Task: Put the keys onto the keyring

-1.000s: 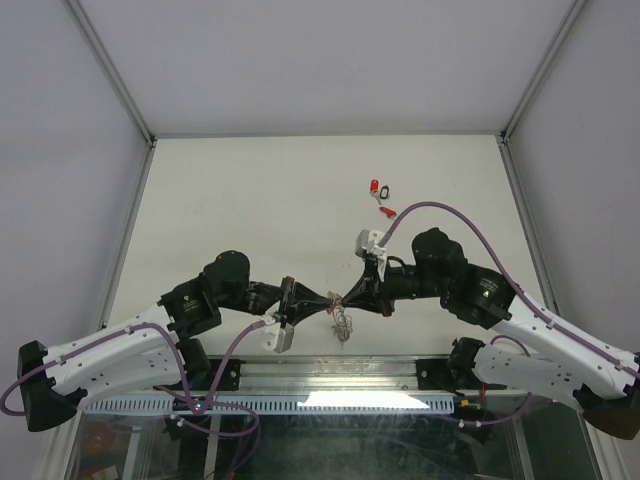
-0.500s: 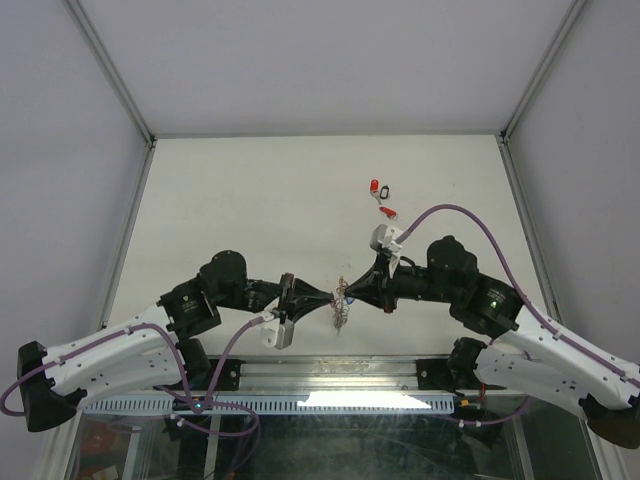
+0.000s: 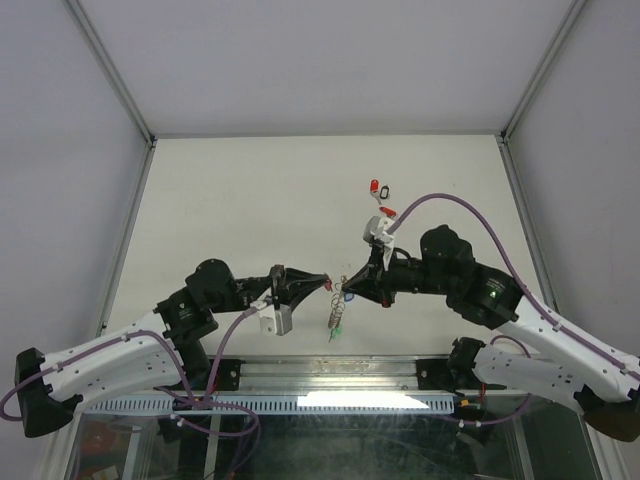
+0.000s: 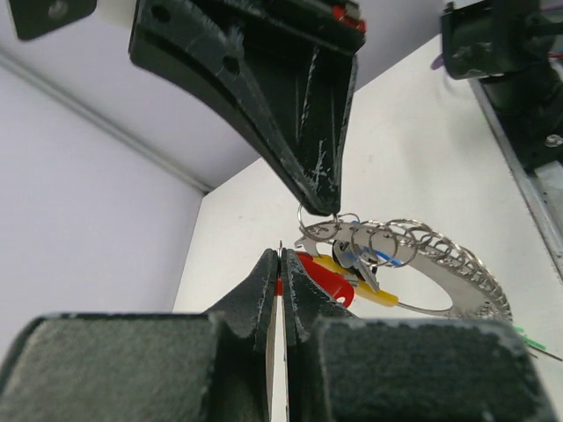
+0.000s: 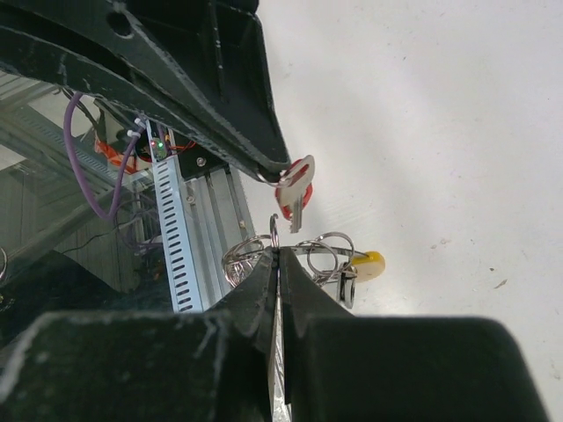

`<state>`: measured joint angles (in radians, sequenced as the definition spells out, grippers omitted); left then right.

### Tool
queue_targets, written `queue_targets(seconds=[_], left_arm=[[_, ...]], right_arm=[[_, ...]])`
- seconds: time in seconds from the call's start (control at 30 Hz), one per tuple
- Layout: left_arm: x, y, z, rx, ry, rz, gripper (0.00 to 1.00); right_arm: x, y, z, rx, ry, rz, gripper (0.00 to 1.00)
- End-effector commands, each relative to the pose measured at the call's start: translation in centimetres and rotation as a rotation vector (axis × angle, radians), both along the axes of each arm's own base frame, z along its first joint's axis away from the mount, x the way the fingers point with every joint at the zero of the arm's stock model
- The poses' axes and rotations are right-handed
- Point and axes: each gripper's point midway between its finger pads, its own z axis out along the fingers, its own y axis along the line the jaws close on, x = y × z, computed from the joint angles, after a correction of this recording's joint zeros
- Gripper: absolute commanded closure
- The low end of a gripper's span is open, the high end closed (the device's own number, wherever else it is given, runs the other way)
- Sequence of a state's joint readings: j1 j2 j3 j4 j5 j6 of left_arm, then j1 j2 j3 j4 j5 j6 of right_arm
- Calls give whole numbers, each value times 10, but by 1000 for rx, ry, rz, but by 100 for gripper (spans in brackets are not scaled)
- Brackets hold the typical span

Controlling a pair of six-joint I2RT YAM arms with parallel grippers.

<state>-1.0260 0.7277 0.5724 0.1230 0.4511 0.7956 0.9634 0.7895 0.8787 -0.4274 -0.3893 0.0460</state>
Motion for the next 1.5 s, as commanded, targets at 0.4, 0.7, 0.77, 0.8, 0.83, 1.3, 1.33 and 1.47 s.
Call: queue_targets(seconds=[0.4,0.7,0.77,0.8,0.83,1.3,1.33,1.47], left_arm=[[22,21,-4,-142,77,169,100],[15,21,-18,-142,8,126,100],[11,17,-18,-137,-9,94,100],[8,15,-17,-138,-15,74,100],[5,13,-17,-137,-21,53,100],[-4,-6,-14,-90,-99,-60,100],[-4,-6,-13,-88,-98,-61,100],[-4,-6,-11,-88,-99,-63,100]], right_arm=[[8,3,6,56,119,142,100],[-1,-1,-1,139,177,306,100],[-4,0,-4,137,196,343,100],[-6,0,-4,137,202,358,100],[-7,0,-5,136,209,367,100],[-5,-1,-13,119,223,348,100],[-3,-1,-14,114,207,334,100],[1,-3,-10,108,153,310,100]])
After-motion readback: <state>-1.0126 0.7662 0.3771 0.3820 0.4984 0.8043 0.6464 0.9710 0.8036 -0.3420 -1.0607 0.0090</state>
